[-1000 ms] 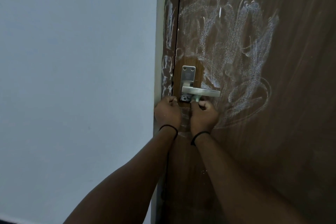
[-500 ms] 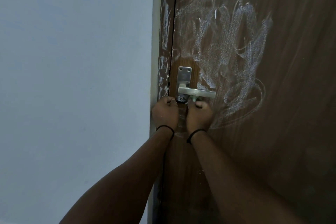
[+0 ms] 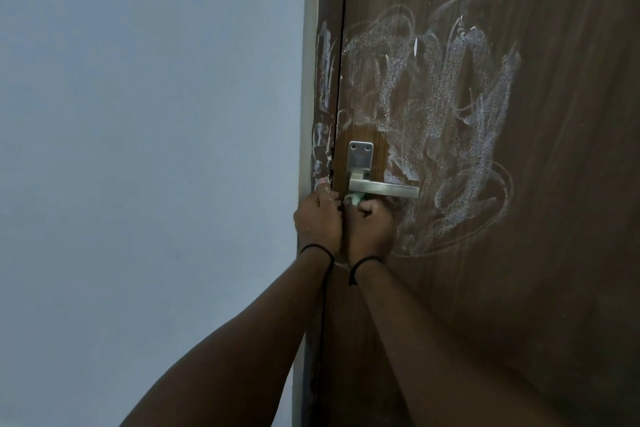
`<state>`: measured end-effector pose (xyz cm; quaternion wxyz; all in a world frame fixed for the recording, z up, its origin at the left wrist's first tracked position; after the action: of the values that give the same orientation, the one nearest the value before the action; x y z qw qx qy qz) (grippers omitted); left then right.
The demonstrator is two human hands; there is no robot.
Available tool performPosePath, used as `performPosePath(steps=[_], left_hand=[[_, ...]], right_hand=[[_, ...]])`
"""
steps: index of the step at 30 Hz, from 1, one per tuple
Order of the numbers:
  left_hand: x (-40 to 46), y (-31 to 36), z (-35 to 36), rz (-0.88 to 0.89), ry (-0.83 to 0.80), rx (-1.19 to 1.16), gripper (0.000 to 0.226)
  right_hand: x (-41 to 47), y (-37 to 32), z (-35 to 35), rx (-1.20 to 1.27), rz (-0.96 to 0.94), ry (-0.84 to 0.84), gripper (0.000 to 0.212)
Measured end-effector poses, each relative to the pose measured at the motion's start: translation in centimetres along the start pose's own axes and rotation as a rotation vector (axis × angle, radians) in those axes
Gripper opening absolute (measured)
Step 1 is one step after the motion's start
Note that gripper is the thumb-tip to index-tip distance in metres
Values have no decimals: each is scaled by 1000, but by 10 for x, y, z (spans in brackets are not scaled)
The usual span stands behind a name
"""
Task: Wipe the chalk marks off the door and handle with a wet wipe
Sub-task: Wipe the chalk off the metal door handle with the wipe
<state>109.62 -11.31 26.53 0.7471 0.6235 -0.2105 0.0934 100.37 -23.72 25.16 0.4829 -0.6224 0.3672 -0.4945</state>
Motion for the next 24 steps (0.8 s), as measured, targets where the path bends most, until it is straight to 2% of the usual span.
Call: performPosePath(steps=[5,7,12,15,19,21,24], left_hand=[[1,2,3,24,-10,-25,52],[2,4,4,39,-7,-41,55],[2,3,4,60,2,-57,64],[1,-1,4,35,-10,-80,67],[2,-1,6,38,-15,-71,71],[1,0,7,56,-12,-62,72],[1,-2,8,67,-39,-60,73]], right_hand=[[4,18,-23,133,21,108,8],[6,9,-24,190,-5,115,10],[-4,-17,9,44,-78,-50,23],[-4,-11,2,-9,-57,21,26],[1,-11,-16,45,3,151,21],[-1,-11,-11,76,36,133,20],[-4,-13,4,-1,23,29,22]])
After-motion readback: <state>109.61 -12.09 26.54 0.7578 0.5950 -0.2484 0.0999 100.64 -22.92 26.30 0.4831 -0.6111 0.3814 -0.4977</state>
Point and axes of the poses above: each hand's wrist, its own x-axis towards the middle knuckle, its own z-axis out of the palm, y = z × x, the point moved 9 cm from there along x, towards the middle knuckle, and after that the axes turned 8 degrees about z, right-handed, at the moved point
